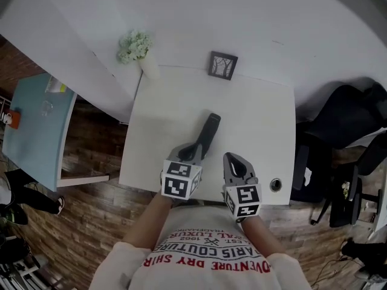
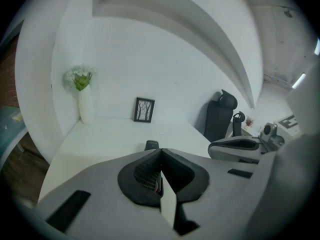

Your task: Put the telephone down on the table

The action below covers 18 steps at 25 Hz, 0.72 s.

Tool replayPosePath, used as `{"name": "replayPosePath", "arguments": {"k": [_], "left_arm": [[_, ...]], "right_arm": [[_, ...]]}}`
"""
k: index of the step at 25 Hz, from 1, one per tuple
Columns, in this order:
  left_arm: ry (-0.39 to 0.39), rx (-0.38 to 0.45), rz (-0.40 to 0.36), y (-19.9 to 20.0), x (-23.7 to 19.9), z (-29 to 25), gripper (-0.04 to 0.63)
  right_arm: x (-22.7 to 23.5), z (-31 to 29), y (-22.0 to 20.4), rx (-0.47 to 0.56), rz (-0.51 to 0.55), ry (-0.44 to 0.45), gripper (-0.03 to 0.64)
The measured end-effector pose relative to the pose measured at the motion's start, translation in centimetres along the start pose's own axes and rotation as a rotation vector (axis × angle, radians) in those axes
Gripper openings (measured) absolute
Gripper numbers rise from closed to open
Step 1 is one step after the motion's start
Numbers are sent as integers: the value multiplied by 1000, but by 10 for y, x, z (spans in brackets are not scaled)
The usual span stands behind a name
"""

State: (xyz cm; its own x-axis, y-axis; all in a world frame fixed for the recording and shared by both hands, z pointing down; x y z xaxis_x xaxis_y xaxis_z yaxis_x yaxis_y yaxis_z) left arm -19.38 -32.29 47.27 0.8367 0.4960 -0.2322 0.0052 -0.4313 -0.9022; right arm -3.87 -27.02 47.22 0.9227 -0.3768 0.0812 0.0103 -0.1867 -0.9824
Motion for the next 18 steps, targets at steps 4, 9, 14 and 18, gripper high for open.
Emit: {"name": "replayPosePath", "arguments": {"k": [4, 9, 14, 18], "left_arm": [[-24, 262, -160, 16, 11, 32, 24], [-32, 459, -218, 28, 15, 69, 23], [-93, 605, -222, 40, 17, 96, 25], [-117, 602, -187, 38, 10, 104, 25]], "right_arm": [[-20, 12, 22, 113, 27, 15, 25], [-42, 22, 39, 198, 71, -5, 25], [-57, 28, 49, 269, 63, -27, 25], [-66, 29, 52, 301, 70, -43, 25]]}}
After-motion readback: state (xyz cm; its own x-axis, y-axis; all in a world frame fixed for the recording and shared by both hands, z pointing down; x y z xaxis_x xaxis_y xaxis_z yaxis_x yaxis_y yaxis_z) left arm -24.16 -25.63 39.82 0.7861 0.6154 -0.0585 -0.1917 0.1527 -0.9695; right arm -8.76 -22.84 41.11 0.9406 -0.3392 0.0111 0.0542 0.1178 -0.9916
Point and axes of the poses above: the fingertips, and each gripper's own axes: z backward along the fingers, x to its right, y out of its top, the point moved 8 cm from there along z, backward along the fingers, and after that the axes turned 15 degrees about x, right-handed, at the moved point
